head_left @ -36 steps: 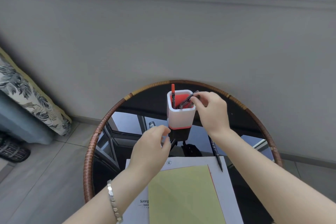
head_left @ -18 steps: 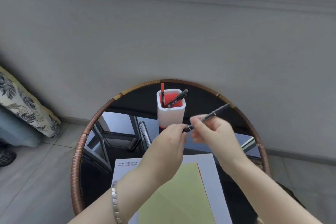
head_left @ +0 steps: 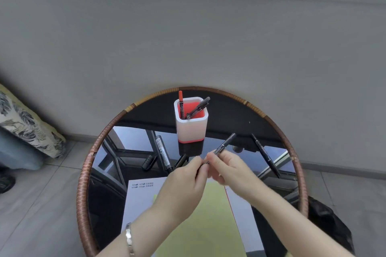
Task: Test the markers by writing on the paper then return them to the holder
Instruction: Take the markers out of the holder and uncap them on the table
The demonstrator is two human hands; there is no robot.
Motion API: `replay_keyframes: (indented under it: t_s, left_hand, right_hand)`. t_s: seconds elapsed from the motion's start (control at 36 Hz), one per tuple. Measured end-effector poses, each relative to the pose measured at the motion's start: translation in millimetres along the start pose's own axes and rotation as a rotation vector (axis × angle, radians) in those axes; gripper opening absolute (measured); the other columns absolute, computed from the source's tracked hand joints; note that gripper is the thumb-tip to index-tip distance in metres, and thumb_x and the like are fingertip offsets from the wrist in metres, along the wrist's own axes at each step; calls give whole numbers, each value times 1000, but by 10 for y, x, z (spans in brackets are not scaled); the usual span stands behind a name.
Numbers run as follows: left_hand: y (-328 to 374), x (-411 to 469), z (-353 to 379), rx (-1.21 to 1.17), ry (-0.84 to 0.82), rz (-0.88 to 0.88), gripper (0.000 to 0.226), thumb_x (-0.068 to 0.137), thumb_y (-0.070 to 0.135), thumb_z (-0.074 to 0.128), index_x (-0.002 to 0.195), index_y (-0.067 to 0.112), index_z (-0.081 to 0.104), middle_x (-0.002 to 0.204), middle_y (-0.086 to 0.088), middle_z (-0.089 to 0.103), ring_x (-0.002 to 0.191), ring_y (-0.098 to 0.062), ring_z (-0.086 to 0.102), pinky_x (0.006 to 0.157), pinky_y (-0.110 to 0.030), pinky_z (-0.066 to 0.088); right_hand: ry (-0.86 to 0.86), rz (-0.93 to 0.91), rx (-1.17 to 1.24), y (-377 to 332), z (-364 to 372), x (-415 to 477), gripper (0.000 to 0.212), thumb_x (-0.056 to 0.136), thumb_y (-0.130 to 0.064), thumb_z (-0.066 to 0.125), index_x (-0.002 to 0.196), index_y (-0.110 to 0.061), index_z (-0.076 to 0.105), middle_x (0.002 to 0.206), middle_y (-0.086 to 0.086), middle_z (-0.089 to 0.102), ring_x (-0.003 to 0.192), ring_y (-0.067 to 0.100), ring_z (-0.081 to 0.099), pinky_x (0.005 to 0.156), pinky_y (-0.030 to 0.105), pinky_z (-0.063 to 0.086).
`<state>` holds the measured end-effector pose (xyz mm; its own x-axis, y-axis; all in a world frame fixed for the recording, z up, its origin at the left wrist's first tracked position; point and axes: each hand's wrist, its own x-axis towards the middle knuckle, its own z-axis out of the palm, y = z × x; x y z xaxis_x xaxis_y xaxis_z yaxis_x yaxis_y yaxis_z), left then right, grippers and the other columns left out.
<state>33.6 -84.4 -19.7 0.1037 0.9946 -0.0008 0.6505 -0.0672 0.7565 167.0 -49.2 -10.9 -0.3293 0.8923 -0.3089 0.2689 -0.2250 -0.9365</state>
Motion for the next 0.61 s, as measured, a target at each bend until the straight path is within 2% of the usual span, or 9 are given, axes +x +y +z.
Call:
replay_keyframes:
  t_s: [0.03, 0.08, 0.14, 0.19, 0.25, 0.31, 0.44, 0.53, 0.61]
  left_hand:
    - [-20, -1, -1, -26, -1, -40, 27, 98, 28, 37, 76, 15, 43, 53, 6, 39, 50, -10, 37, 47, -23, 26]
    - [-60, 12, -13, -84, 20, -154, 31, 98, 29, 35, 74, 11, 40, 55, 6, 37, 50, -10, 31, 48, -23, 23]
    - [-106, 37, -32, -140, 56, -281, 33, 99, 29, 33, 74, 9, 41, 59, 2, 38, 54, -13, 32, 52, -27, 25]
    - [-149, 50, -52, -169, 90, -359, 33, 98, 28, 33, 75, 7, 43, 62, 1, 39, 57, -15, 34, 54, -30, 27]
    - [-177, 48, -68, -184, 114, -390, 33, 98, 27, 34, 77, 5, 47, 62, 2, 42, 58, -15, 36, 54, -30, 28]
    - [-197, 33, -85, -189, 128, -406, 33, 98, 26, 34, 79, 6, 51, 63, 2, 45, 58, -15, 38, 53, -30, 29]
    - [-227, -29, -170, -176, 191, -413, 32, 99, 26, 35, 83, 7, 55, 64, 1, 47, 60, -15, 40, 55, -29, 30]
    - [-256, -57, -239, -169, 237, -404, 31, 99, 26, 35, 83, 10, 55, 62, 2, 45, 57, -14, 39, 53, -28, 30]
    - [-306, -74, -289, -171, 264, -404, 31, 99, 27, 34, 85, 10, 56, 64, 0, 46, 60, -15, 40, 57, -30, 33]
  right_hand:
    - [28, -27, -157, 48, -111, 39, 22, 95, -28, 46, 79, -18, 57, 62, -15, 57, 53, -4, 47, 59, 17, 39]
    - [261, -93, -448, 194, -391, 142, 11, 92, -26, 51, 89, -21, 60, 88, -10, 60, 77, -3, 53, 75, 21, 43]
    - [542, -50, -635, 333, -684, 232, 19, 90, -20, 54, 107, -14, 60, 110, 4, 56, 95, 14, 54, 84, 28, 43]
    - [650, 120, -770, 469, -919, 298, 31, 91, -19, 53, 120, -9, 52, 122, 15, 50, 111, 29, 48, 90, 38, 41]
    - [602, 294, -885, 582, -1043, 343, 37, 91, -20, 52, 125, -7, 45, 126, 20, 46, 118, 36, 42, 93, 44, 40]
    - [556, 375, -933, 673, -1075, 370, 35, 92, -20, 51, 122, -4, 45, 124, 22, 47, 116, 38, 43, 92, 45, 40]
    - [572, 330, -855, 629, -956, 389, 22, 89, -9, 47, 105, -1, 60, 107, 19, 61, 98, 35, 57, 78, 39, 47]
    - [375, 274, -640, 434, -667, 330, 21, 85, -9, 51, 99, -1, 64, 99, 17, 66, 88, 29, 60, 74, 36, 48]
    - [158, 267, -532, 268, -313, 295, 26, 84, -14, 56, 102, 4, 64, 108, 22, 65, 76, 22, 60, 72, 32, 49]
